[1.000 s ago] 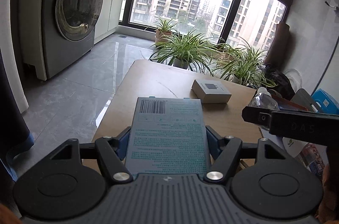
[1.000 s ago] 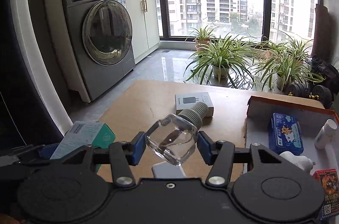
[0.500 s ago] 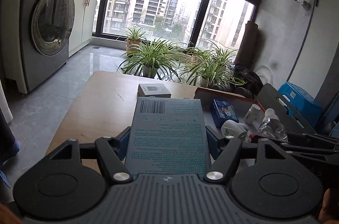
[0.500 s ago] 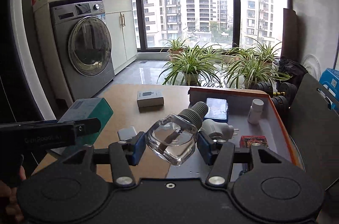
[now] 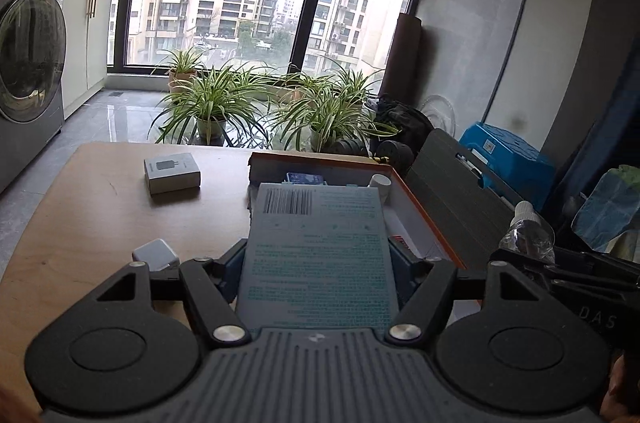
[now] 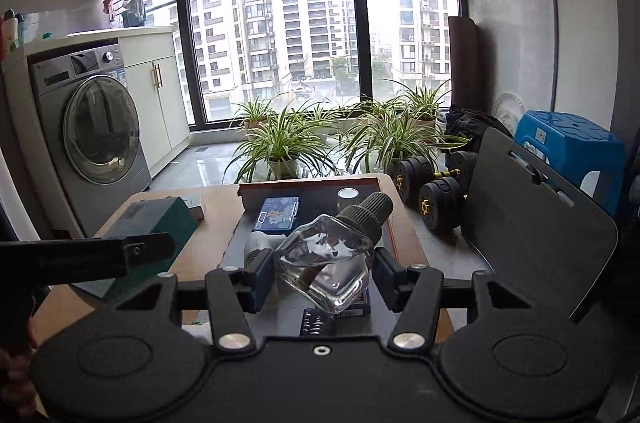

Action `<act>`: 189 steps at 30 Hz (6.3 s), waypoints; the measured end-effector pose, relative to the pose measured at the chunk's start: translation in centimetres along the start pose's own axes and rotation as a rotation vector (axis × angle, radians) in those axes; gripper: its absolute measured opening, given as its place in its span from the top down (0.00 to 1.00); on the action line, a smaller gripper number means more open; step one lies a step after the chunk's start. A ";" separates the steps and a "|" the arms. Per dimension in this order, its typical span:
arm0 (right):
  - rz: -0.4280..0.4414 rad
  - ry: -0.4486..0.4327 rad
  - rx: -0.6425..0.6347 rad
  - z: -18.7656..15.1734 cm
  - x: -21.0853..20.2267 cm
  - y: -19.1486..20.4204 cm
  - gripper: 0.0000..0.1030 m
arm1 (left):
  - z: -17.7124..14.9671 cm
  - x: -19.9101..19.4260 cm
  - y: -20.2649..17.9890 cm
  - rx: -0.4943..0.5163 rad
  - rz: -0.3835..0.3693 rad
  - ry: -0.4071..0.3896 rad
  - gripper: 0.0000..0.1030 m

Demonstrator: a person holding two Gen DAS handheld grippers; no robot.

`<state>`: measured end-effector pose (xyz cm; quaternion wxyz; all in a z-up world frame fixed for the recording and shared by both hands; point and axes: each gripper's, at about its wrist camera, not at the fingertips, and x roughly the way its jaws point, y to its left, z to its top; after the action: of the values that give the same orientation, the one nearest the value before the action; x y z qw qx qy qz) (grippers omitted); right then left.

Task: Organize rigid objects
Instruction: 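Carry the teal box and glass refill bottle over the tray, then lower the teal box into the tray and open the left tool while the right tool releases the bottle, then withdraw both tools toward the white cube adapter and grey box, then grasp the white cube adapter with the right tool while the left tool grasps the grey UGREEN box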

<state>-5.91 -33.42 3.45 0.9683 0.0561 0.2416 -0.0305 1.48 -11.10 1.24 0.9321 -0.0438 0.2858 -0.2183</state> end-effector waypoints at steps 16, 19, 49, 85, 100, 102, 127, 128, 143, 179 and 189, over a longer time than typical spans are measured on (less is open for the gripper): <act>0.028 0.010 0.004 -0.4 0.3 -0.5 0.37 | -0.8 0.7 -1.9 0.031 0.021 0.025 0.31; 0.028 0.014 0.001 -0.4 0.4 -0.4 0.37 | -0.7 0.7 -2.1 0.029 0.037 0.030 0.31; 0.041 0.024 -0.002 0.6 1.2 -0.9 0.37 | -1.5 0.7 -3.8 0.033 0.047 0.063 0.30; 0.095 0.101 -0.018 1.4 5.1 0.7 0.37 | -1.5 0.2 -2.5 0.040 0.064 0.057 0.32; 0.093 0.106 -0.054 2.0 6.0 3.1 0.31 | -0.8 -0.8 0.4 -0.022 0.115 0.036 0.27; 0.088 0.101 -0.062 2.1 5.8 3.5 0.27 | -0.8 -0.9 0.8 -0.030 0.120 0.035 0.25; 0.184 0.152 -0.169 0.8 6.8 10.2 0.18 | -2.4 -3.2 9.9 -0.194 0.292 0.060 0.17; 0.191 0.157 -0.172 0.7 7.0 10.5 0.18 | -2.4 -3.2 10.1 -0.199 0.296 0.060 0.17; 0.309 0.266 -0.229 0.0 12.2 16.4 0.17 | -0.9 -2.9 14.5 -0.221 0.347 0.051 0.13; 0.338 0.355 -0.223 -0.9 17.5 19.8 0.51 | 4.4 8.0 19.5 -0.092 0.212 0.095 0.00; 0.392 0.343 -0.188 -2.1 14.2 17.5 0.51 | 7.8 18.9 15.4 -0.069 0.283 0.145 0.00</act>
<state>7.17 -16.27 -3.46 0.9015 0.0162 0.3885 0.1900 25.66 -5.74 -5.14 0.9284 -0.0194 0.3628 -0.0775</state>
